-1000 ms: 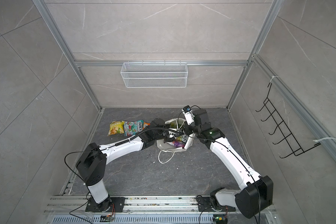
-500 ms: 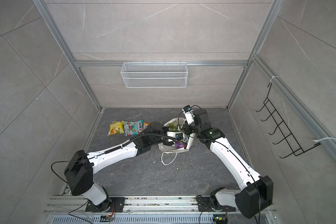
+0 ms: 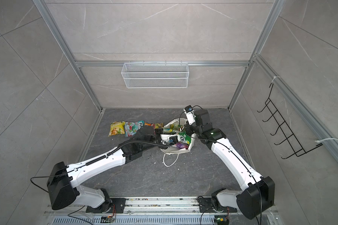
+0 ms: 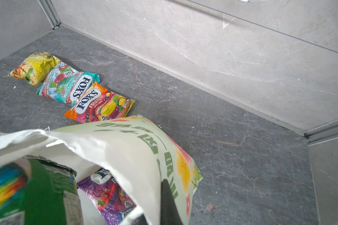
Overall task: Take the snacks out of the paper bag
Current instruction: Pick up the snack from the paper bag, then place the snack at the middle-left of the table.
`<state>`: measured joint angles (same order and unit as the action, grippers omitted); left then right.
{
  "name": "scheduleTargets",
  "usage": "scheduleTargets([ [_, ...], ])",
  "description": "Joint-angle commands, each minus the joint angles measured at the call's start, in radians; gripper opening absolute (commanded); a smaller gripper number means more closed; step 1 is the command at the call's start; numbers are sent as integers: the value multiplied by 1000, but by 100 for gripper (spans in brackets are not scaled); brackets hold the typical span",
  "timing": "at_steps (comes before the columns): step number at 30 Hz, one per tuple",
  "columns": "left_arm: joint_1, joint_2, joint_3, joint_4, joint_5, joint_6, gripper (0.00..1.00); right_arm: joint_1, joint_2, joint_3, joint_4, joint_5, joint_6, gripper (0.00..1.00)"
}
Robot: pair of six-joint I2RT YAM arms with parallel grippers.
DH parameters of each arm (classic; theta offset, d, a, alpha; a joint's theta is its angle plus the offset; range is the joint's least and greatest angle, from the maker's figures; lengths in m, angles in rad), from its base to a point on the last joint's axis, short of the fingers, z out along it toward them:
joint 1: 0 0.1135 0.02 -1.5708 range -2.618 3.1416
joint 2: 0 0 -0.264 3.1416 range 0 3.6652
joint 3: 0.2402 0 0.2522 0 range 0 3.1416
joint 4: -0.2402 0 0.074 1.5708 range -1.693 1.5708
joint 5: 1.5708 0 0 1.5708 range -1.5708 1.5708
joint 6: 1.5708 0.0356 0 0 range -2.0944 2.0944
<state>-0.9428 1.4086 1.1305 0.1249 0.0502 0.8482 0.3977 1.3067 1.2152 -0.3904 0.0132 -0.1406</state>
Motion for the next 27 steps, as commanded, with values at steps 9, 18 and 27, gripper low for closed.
scheduleTargets([
  [9,-1,-153,31,15,1,-144,0,-4,-10,19,67,21,15,0],
  [18,12,-281,-30,-17,2,-230,0,-4,-22,11,76,31,10,0],
  [27,184,-464,-159,-14,30,-423,0,-5,-11,14,87,36,14,0],
])
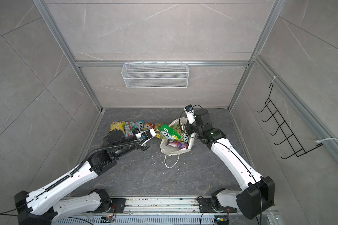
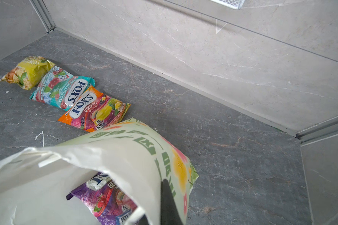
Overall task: Take the snacks out of the paper bag
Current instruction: Place the snack at the middle-left of the table.
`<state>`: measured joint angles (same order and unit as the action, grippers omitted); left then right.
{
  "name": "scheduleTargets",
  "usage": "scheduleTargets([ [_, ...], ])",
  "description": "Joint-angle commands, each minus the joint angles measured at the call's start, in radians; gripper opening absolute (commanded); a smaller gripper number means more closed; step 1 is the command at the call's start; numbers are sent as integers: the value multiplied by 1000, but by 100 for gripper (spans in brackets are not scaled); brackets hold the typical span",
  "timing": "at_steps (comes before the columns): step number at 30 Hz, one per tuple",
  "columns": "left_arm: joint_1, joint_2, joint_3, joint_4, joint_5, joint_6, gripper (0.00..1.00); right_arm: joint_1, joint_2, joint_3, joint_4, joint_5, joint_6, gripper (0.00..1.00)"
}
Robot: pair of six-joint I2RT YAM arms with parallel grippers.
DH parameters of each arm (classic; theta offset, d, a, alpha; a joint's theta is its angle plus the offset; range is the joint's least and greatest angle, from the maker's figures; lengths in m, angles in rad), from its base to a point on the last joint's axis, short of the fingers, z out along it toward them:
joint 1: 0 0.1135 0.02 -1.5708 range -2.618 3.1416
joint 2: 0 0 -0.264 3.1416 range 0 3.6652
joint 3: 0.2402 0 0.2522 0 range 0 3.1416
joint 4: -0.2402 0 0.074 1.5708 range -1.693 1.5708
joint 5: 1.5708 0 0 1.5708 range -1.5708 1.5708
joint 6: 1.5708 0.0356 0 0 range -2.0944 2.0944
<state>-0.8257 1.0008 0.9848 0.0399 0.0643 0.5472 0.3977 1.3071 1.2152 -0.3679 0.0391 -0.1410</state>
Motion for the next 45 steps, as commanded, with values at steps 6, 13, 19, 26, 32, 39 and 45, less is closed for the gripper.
scheduleTargets([
  [6,259,-118,-36,20,55,-287,0,-6,-3,18,63,10,16,0],
  [13,407,-139,-13,-191,-8,-467,0,-10,-20,6,65,14,16,0],
  [19,571,-116,22,-407,-4,-620,0,-8,-34,-4,69,-2,25,0],
  [26,807,-13,-50,-462,263,-784,0,-9,-33,-11,71,-14,29,0],
  [32,859,45,-103,-461,326,-815,0,-9,-28,-20,73,-25,34,0],
  [39,875,120,-107,-517,300,-796,0,-8,-11,-14,81,-22,30,0],
  [45,875,165,-106,-532,278,-760,0,-8,-12,-15,78,-18,27,0],
])
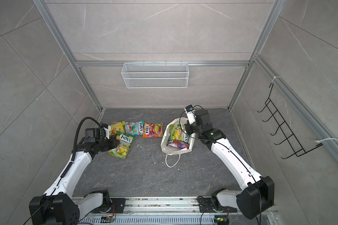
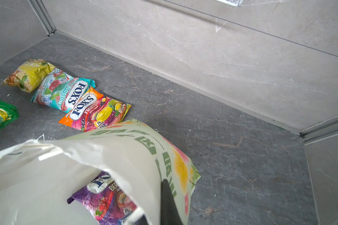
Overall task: Take the snacks out of the paper bag
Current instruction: Place the snack at the middle-left of the table.
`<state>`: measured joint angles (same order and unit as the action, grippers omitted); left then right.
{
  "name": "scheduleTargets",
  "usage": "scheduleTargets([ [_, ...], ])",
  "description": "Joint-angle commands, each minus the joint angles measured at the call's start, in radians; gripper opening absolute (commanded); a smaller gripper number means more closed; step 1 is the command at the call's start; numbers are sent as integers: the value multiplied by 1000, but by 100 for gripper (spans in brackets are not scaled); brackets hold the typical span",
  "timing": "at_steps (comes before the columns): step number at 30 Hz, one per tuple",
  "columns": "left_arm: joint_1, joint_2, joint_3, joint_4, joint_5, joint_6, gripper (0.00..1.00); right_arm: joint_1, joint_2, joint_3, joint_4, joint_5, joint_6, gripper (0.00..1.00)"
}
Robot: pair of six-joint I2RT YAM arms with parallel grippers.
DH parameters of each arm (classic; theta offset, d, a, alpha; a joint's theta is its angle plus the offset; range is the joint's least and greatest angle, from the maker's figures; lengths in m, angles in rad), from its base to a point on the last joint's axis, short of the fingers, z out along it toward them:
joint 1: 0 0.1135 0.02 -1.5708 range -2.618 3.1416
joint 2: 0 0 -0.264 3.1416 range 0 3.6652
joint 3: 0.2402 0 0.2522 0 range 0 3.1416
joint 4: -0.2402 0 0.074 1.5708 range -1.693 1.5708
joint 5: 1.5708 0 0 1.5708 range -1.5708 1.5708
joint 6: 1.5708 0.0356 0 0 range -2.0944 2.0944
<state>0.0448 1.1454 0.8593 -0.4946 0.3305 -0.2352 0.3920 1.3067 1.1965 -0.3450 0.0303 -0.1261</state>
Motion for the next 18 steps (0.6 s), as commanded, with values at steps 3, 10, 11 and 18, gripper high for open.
scheduleTargets([
  [3,4,56,29,-19,-22,34,0,-3,-14,2,57,-12,12,0],
  [10,4,121,65,-77,-110,41,0,-4,11,34,44,-40,14,0],
  [11,4,124,67,-85,-131,40,0,-4,11,37,47,-43,14,0],
  [18,3,112,27,-16,-251,-29,0,-3,14,41,45,-45,11,0],
])
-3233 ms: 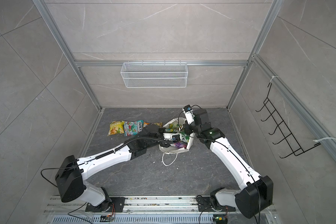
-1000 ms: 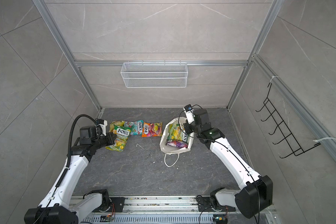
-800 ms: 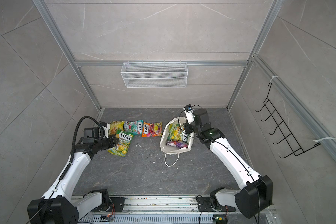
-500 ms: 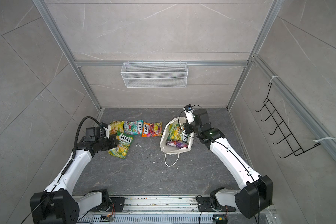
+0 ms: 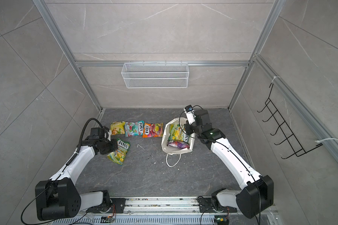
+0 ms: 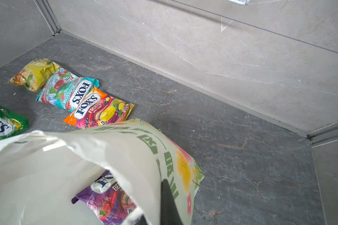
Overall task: Take the snacks out of the paper bag
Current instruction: Place the snack at the middle-left of the table.
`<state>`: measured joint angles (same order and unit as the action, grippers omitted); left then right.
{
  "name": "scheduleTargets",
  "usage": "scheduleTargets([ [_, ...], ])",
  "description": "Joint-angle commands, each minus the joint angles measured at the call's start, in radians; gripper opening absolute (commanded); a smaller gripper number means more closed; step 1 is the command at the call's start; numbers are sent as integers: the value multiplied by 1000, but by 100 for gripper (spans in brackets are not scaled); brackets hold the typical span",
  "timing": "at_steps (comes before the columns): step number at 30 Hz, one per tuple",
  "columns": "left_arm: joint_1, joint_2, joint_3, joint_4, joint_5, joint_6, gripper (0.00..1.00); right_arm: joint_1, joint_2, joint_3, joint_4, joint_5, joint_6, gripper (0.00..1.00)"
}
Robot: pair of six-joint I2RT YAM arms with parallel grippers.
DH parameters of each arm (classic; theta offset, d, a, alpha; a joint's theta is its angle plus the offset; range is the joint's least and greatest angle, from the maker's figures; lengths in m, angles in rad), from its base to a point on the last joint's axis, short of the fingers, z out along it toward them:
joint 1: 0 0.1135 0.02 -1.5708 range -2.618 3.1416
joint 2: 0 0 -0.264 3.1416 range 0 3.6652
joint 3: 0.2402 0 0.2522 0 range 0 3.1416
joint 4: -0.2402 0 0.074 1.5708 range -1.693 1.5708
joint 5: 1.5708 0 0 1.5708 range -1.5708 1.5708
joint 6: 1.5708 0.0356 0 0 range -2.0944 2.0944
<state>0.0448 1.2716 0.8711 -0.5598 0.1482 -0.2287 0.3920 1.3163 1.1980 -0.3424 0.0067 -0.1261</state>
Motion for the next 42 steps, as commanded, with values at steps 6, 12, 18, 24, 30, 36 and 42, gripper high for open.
scheduleTargets([
  [6,4,-18,-21,143,-145,-68,0,-2,2,47,35,-35,10,0],
  [12,4,2,-32,177,-222,-81,3,-4,1,45,36,-39,9,0],
  [18,4,1,-35,200,-299,-75,43,-4,3,48,34,-56,10,0],
  [24,-4,-16,-24,177,-335,-63,79,-3,6,51,38,-64,11,0],
  [30,-66,15,20,81,-294,-104,92,-4,13,50,44,-68,16,0],
  [36,-100,58,-8,62,-281,-239,99,-3,14,37,64,-72,19,0],
  [42,-99,162,0,83,-226,-240,99,-3,20,53,56,-78,13,0],
])
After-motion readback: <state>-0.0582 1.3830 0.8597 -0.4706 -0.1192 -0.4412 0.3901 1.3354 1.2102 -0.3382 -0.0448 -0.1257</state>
